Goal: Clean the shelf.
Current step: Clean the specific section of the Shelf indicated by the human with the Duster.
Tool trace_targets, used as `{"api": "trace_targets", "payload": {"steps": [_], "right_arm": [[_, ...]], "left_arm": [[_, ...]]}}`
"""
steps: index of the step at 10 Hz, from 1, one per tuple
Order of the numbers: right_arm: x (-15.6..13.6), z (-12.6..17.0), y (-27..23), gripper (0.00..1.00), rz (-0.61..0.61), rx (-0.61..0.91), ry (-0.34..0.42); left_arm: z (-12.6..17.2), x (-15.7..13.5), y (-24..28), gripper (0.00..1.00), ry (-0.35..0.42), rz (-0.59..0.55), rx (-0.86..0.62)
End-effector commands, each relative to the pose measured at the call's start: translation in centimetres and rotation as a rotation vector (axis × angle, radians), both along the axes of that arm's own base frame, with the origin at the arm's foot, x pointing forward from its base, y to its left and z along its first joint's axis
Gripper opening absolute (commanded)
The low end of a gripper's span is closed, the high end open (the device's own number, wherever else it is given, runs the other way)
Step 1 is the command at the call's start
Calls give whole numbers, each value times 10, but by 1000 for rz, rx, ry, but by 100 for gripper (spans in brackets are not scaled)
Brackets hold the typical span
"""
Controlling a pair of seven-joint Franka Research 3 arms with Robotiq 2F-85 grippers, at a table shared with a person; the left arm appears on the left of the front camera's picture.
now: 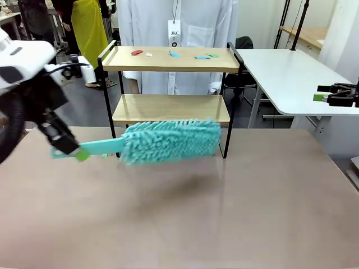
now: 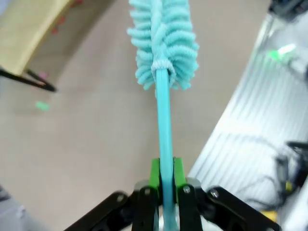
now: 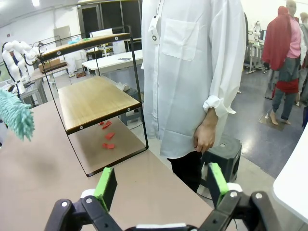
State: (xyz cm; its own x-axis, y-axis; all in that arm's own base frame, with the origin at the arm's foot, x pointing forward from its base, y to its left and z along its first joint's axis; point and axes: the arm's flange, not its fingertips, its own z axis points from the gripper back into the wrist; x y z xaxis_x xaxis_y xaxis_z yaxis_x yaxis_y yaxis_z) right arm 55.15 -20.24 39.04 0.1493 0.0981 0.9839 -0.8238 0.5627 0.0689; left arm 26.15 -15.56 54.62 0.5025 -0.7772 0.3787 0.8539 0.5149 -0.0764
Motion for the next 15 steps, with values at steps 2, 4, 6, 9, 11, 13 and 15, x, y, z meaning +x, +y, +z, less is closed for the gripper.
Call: {"api": "trace_targets", "payload": {"steps": [2, 4, 6, 9, 11, 13, 15], "right_arm": [[0, 3, 2, 100, 1, -3, -5], [0, 3, 2, 100, 1, -3, -5], [0, 3, 2, 100, 1, -3, -5], [0, 3, 2, 100, 1, -3, -5], [0, 3, 2, 100, 1, -3, -5], [0, 3, 2, 100, 1, -3, -5], [0, 3, 2, 100, 1, -3, -5]], "left_arm": [[41, -12, 39, 13, 7, -117, 247], [56, -21, 61, 13, 72, -139, 385], [59, -28, 75, 13, 187, -205, 469], [63, -22, 81, 13, 215, -145, 520], [52, -33, 77, 13, 219, -161, 480], [52, -33, 77, 13, 219, -161, 480], [52, -33, 77, 13, 219, -161, 480]]}}
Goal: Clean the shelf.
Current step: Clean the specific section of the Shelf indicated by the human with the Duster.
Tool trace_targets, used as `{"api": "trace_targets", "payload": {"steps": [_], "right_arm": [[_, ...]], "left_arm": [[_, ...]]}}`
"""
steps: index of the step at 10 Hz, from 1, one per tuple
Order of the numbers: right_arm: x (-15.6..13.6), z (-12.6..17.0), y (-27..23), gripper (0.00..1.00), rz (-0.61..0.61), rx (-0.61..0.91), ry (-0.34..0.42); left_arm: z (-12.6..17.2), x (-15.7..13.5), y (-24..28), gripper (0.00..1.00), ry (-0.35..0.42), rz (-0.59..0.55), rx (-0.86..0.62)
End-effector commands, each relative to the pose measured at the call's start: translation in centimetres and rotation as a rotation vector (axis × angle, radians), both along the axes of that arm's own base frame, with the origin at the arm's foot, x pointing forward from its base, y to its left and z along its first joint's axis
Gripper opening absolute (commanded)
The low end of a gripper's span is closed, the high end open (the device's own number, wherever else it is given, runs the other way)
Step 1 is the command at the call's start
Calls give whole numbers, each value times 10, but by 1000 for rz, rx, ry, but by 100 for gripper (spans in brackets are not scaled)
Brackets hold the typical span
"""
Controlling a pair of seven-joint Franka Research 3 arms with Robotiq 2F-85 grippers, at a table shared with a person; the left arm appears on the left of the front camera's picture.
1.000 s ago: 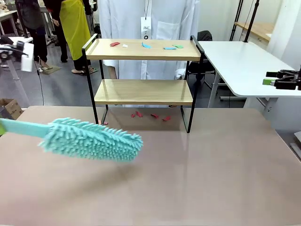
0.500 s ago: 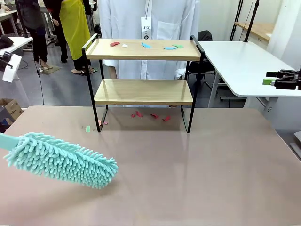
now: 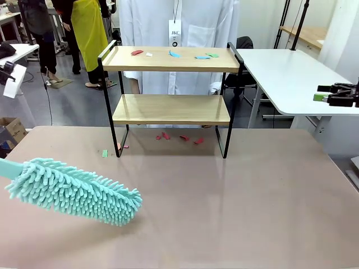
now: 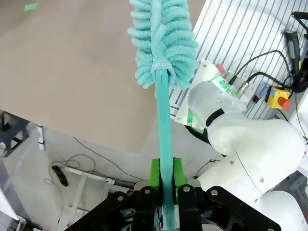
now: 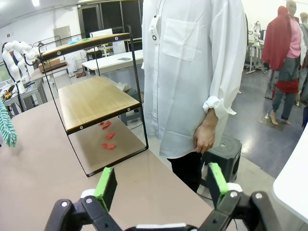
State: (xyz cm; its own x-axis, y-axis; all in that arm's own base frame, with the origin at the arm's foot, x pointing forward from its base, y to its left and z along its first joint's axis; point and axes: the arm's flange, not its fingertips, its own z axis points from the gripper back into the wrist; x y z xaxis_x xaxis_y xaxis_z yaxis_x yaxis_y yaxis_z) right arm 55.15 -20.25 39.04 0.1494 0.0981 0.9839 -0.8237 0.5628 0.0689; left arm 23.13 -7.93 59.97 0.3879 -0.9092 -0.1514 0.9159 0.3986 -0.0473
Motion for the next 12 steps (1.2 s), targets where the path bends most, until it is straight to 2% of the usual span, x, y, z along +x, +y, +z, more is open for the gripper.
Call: {"api": "trace_targets", "payload": {"steps": [1, 12], "right_arm": [[0, 3, 2, 100, 1, -3, -5], [0, 3, 2, 100, 1, -3, -5]], "left_arm": [[-1, -3, 1, 13, -3, 2, -14], [-1, -3, 1, 13, -3, 2, -14]]}}
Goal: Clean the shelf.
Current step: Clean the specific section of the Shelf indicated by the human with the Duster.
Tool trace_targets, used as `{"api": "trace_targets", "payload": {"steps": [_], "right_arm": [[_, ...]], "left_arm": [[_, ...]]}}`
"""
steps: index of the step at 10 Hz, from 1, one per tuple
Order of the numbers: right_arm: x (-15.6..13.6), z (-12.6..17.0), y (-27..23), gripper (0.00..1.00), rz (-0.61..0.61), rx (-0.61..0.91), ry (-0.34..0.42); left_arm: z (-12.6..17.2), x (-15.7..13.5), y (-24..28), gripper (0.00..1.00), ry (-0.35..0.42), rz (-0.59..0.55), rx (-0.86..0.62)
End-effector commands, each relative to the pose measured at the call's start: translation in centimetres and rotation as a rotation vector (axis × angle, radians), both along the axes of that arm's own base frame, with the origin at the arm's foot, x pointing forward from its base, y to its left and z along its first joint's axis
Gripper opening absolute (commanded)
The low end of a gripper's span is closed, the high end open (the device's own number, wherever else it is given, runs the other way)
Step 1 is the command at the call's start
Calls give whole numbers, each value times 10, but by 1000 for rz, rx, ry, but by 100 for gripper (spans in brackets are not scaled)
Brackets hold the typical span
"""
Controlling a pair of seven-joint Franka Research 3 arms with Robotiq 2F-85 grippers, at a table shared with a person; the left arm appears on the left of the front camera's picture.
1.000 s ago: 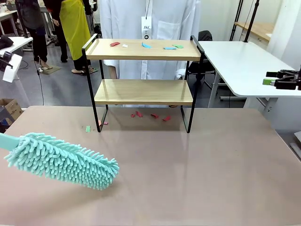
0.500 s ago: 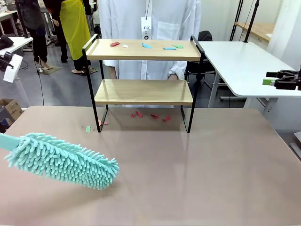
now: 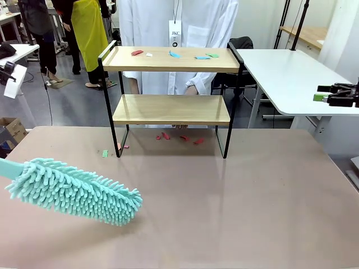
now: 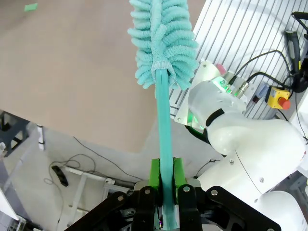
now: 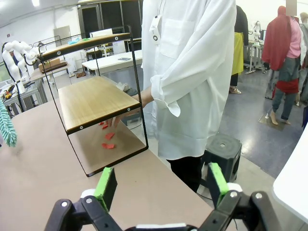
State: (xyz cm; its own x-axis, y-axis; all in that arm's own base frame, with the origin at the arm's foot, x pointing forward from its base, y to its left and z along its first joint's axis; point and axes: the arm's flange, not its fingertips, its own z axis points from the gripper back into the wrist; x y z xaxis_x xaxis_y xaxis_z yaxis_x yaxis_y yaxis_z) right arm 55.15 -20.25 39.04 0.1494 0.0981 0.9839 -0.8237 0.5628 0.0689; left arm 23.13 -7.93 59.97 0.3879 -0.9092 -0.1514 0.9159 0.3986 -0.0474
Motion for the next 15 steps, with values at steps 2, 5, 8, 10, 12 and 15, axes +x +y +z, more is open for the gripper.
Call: {"api": "trace_targets", "payload": {"steps": [2, 5, 8, 10, 12, 15], "right_arm": [[0, 3, 2, 100, 1, -3, -5], [0, 3, 2, 100, 1, -3, -5], [0, 3, 2, 100, 1, -3, -5], [0, 3, 2, 100, 1, -3, -5], [0, 3, 2, 100, 1, -3, -5], [0, 3, 2, 100, 1, -3, -5]], "left_arm": [[-1, -3, 1, 13, -3, 2, -14], [-1, -3, 1, 13, -3, 2, -14], [-1, -3, 1, 13, -3, 2, -14], [-1, -3, 1, 13, -3, 2, -14], [-1, -3, 1, 13, -3, 2, -14], [-1, -3, 1, 13, -3, 2, -14]]}}
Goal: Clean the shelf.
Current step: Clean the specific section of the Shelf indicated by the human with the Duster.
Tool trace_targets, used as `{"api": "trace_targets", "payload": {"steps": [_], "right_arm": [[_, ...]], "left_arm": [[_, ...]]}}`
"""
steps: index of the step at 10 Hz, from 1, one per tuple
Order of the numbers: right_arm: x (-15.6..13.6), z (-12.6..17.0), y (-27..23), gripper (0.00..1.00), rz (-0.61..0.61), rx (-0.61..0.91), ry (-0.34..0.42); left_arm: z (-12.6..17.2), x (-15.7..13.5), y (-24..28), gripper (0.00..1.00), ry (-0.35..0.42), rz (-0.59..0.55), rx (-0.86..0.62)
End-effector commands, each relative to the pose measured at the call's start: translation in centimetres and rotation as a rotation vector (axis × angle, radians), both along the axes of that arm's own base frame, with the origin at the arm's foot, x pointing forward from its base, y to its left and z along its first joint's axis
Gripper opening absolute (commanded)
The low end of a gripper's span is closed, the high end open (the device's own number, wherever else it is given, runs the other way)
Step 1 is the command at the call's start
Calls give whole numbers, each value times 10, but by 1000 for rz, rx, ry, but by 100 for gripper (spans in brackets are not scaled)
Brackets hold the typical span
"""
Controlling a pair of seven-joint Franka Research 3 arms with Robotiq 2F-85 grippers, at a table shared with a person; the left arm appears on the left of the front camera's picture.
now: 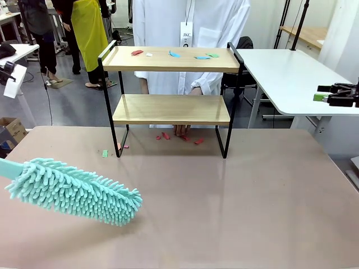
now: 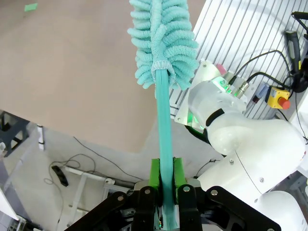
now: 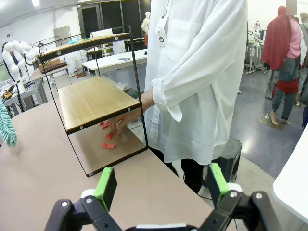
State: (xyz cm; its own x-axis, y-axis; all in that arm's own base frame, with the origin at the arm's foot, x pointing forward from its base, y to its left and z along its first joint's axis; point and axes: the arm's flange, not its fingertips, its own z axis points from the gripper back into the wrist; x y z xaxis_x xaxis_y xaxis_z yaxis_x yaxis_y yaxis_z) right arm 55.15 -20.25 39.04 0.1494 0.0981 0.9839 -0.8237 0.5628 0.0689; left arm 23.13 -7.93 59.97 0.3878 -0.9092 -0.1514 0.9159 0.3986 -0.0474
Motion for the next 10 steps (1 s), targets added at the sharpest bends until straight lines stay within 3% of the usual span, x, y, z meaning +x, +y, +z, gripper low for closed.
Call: {"api": "trace_targets", "payload": {"steps": [1, 3, 5, 8, 10], "right_arm": [[0, 3, 2, 100, 1, -3, -5], [0, 3, 2, 100, 1, -3, -5], [0, 3, 2, 100, 1, -3, -5], [0, 3, 2, 100, 1, -3, -5], [0, 3, 2, 100, 1, -3, -5]], "left_arm": [[-1, -3, 1, 13, -3, 2, -14], [-3, 1, -8, 13, -23, -6, -21], [-13, 17, -32, 13, 1, -42, -212], [-39, 14, -90, 13, 32, 117, -342], [-44, -1, -122, 13, -17, 264, -379]]}}
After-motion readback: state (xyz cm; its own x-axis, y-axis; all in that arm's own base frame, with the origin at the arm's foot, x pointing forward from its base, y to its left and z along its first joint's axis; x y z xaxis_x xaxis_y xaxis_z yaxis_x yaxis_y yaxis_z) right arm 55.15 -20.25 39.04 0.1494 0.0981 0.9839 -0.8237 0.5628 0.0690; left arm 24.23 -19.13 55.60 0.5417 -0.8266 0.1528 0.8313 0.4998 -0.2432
